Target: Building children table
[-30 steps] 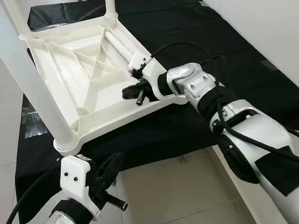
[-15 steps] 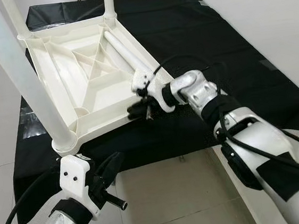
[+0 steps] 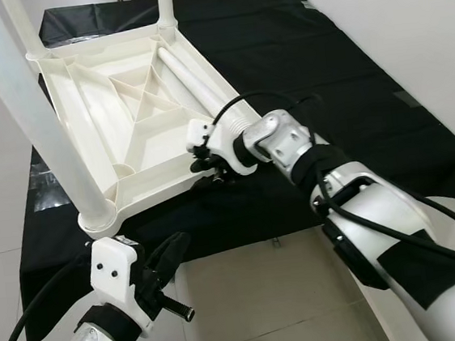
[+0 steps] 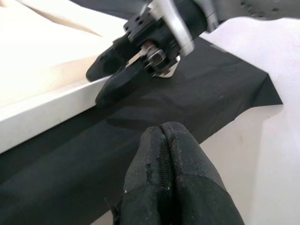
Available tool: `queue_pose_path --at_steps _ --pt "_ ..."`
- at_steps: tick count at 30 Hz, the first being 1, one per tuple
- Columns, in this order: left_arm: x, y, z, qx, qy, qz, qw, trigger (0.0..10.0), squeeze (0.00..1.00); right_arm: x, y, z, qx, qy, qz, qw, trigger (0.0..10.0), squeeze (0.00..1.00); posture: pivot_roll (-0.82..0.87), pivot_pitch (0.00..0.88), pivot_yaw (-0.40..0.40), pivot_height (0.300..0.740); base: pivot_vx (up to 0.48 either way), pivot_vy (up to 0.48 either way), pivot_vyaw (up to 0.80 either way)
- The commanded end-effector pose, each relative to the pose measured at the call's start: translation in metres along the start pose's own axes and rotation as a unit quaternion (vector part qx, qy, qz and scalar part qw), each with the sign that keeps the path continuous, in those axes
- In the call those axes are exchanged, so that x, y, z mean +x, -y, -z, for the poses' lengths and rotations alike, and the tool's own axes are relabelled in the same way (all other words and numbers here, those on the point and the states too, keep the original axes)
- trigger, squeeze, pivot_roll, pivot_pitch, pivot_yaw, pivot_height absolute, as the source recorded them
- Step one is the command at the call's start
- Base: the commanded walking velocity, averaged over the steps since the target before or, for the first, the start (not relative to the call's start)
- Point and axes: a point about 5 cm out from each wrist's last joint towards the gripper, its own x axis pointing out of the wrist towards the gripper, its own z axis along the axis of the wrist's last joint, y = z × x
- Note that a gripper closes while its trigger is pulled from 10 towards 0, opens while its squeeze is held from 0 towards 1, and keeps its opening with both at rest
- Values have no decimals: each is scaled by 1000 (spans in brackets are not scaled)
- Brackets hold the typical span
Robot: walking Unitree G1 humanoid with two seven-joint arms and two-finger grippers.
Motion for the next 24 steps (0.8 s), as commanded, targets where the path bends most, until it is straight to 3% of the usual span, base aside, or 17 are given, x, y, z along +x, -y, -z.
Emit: queue_pose_path --at_steps 1,7,8,9,11,12,16,23,24 --pt "-1 4 2 -2 -6 1 1000 10000 0 4 -2 7 17 -29 1 999 10000 0 139 223 -156 740 0 0 0" --pt "-1 6 1 -5 -2 1 1000 10000 0 6 -3 12 26 -77 21 996 9647 0 138 229 -164 740 0 0 0" --pt "-1 7 1 -5 -2 1 1000 10000 0 7 -3 17 14 -103 25 994 4941 0 136 230 -166 740 0 0 0" --pt "-1 7 1 -5 -2 1 1000 10000 0 7 -3 17 14 -103 25 994 4941 0 136 230 -166 740 0 0 0" --pt "-1 7 1 -6 -1 1 1000 10000 0 8 -4 26 -1 -141 23 990 745 0 135 231 -166 740 0 0 0" --pt "-1 7 0 -6 -1 0 1000 10000 0 8 -6 29 0 -154 13 988 0 0 136 231 -166 740 0 0 0" --pt "-1 7 0 -5 -1 0 1000 10000 0 7 -7 31 10 -160 4 987 0 0 135 229 -164 740 0 0 0" --pt "-1 6 1 -5 -1 0 1000 10000 0 5 -7 33 78 -141 2 987 0 0 132 225 -161 740 0 0 0" --pt "0 6 1 -4 -1 -1 1000 10000 0 4 -6 33 106 -123 6 987 0 0 134 223 -160 740 0 0 0"
